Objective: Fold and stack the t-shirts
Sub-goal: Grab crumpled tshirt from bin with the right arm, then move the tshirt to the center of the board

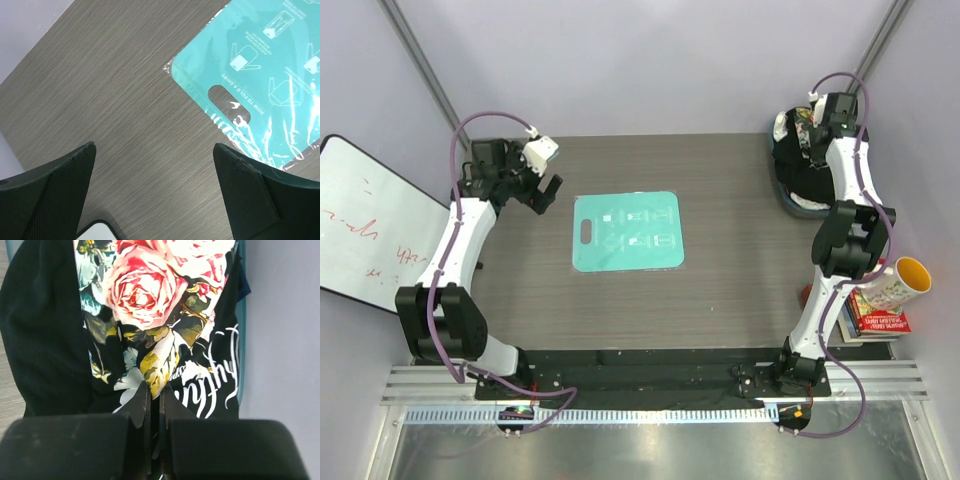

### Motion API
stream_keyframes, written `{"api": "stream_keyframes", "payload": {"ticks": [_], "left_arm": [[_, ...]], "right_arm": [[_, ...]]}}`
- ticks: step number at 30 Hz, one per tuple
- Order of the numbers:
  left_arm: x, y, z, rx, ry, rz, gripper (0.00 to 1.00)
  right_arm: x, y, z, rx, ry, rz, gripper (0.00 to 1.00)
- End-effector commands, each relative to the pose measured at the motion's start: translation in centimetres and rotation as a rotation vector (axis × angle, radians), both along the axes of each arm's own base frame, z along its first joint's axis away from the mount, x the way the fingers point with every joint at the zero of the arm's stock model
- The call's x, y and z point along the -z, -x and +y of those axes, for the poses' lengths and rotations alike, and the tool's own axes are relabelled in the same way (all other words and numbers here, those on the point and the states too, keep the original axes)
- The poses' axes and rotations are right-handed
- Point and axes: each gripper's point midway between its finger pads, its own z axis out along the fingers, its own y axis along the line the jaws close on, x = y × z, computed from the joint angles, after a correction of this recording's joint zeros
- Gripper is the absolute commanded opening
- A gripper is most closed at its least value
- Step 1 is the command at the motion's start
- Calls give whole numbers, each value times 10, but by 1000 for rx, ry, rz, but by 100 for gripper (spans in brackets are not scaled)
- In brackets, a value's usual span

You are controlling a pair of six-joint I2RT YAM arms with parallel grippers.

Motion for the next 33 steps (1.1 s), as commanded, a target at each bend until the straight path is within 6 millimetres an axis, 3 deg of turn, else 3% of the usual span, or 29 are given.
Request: {"api": "stream_keyframes", "payload": {"ticks": [1,3,4,11,13,14,15,16,17,18,21,22,23,29,33], "left_arm": [[-11,10,-14,41,20,-24,100],[-10,10,-16,40,31,-19,100],[-10,10,-17,39,34,-22,100],[-16,4,-29,53,53,-61,100],[-17,1,-30,44,51,-76,100],[-23,-4,-29,38,49,-111,100],[-25,-7,-26,18,41,-129,100],[-23,-9,-25,3,44,-134,100],[-31,-17,-23,-16,44,-182,100],[-32,-20,-20,-37,35,-196,100],[-36,-34,-11,-106,-1,-262,100],[-34,-37,-8,-124,-11,-271,100],[-35,-41,-5,-140,-17,-286,100],[-45,-61,9,-220,-52,-369,100],[-48,-61,10,-221,-65,-382,100]], "right_arm": [[-51,-7,-11,22,46,-93,1],[-79,-12,-14,38,65,-166,1],[-108,-15,-16,45,82,-233,1],[-239,-16,-20,52,216,-578,1],[-252,-19,-11,5,222,-629,1],[-276,-17,-7,-14,240,-706,1],[-283,-19,1,-46,257,-730,1],[-281,-25,13,-120,250,-741,1],[-305,-23,24,-159,275,-823,1],[-301,-26,32,-202,296,-826,1],[-335,-29,86,-411,367,-947,1],[-344,-30,118,-499,365,-979,1],[-351,-29,135,-551,371,-1006,1],[-405,12,249,-911,353,-1209,1],[-446,41,266,-923,324,-1327,1]]}}
